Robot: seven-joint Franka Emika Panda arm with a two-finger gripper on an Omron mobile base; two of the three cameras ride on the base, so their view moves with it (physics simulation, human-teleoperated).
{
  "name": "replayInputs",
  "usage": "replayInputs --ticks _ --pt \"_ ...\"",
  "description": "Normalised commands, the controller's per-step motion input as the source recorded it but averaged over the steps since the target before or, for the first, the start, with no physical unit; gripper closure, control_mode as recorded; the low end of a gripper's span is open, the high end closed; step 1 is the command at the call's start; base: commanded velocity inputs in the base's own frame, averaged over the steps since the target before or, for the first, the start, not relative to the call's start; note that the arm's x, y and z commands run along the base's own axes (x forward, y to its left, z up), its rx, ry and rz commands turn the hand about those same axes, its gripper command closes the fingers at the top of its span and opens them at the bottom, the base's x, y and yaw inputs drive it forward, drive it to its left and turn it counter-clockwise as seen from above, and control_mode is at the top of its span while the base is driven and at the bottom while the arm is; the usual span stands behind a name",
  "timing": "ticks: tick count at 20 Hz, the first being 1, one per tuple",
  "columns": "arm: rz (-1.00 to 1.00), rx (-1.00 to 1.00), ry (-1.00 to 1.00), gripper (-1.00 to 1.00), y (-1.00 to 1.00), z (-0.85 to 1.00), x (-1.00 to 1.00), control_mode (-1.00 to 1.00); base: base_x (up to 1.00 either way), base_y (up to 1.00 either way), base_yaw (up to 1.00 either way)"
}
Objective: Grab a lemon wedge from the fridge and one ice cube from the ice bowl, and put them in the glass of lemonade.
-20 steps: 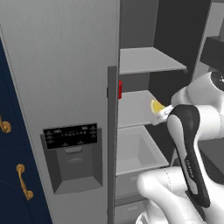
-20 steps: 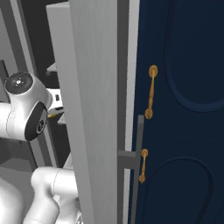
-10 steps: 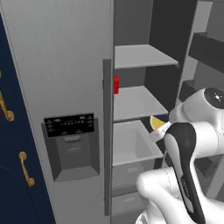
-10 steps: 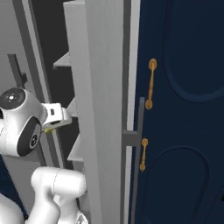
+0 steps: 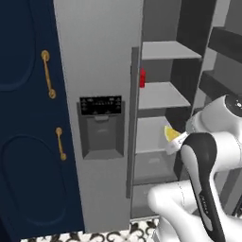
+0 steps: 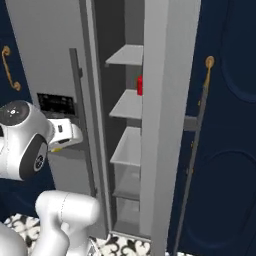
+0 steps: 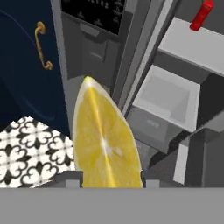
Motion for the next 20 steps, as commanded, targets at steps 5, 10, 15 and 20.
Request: replayInputs --ticks 5,10,15,20 --pt "0.0 0.0 0.0 1.0 0.0 0.0 0.0 1.0 0.03 0.51 0.54" --pt "0.0 0.0 0.0 1.0 0.0 0.0 0.0 1.0 0.02 0.39 0.55" --pt "0.0 0.0 0.0 1.0 0.0 0.0 0.0 1.0 0.05 0.29 0.57" --pt "0.0 0.0 0.0 1.0 0.0 0.0 0.0 1.0 0.25 0.31 0.58"
